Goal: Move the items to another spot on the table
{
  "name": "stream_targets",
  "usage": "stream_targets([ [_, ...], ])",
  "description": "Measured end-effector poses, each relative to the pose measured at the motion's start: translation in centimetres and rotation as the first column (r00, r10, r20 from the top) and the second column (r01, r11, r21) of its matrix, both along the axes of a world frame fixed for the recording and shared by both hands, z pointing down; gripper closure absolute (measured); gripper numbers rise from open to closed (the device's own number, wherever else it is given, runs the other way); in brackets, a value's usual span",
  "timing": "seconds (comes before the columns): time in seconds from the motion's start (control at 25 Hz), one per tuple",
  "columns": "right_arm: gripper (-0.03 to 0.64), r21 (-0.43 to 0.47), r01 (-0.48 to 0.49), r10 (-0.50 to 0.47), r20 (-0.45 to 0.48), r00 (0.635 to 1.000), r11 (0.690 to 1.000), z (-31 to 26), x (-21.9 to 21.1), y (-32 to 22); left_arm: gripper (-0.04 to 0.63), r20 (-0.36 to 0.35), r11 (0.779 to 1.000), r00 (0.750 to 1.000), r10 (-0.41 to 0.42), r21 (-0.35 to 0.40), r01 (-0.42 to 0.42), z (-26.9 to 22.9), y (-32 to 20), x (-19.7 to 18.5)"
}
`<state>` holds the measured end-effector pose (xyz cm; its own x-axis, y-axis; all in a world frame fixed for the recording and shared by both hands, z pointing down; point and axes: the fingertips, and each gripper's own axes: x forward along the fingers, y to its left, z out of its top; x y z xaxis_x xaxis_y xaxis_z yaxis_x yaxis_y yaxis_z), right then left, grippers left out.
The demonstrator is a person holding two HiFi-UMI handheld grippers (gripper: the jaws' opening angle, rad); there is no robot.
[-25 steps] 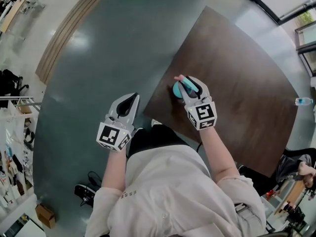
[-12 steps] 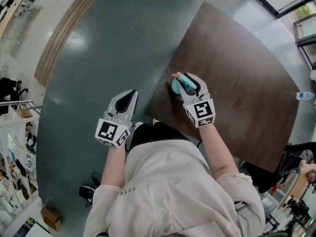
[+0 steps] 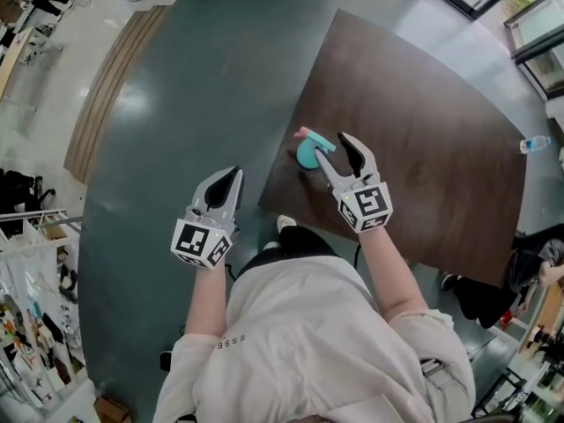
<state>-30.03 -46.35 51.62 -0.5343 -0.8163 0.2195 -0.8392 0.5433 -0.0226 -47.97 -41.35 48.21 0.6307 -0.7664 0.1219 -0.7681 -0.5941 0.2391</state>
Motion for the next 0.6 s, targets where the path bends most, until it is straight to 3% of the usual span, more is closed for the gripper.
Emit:
stream_targets([
  [0.2, 0.614, 0.09, -0.141, 0.141, 0.012, 0.99, 0.986, -3.8, 2.8, 3.2, 0.578, -0.006, 0.996, 0.997, 0.072, 0.044, -0.071, -2.1, 1.3, 0.9],
  [0.4, 0.624, 0.09, -0.308, 0.304, 0.052, 0.951, 0.947, -4.7, 4.7, 7.8, 0.578, -0.021, 0.982, 0.983, 0.181, 0.062, -0.179, -2.8, 3.3, 1.5],
  [0.6, 0.624, 0.077, -0.401, 0.4, 0.032, 0.916, 0.913, -3.8, 6.2, 16.1, 0.578, -0.046, 0.955, 0.955, 0.293, 0.053, -0.291, -2.8, 9.1, 3.1],
])
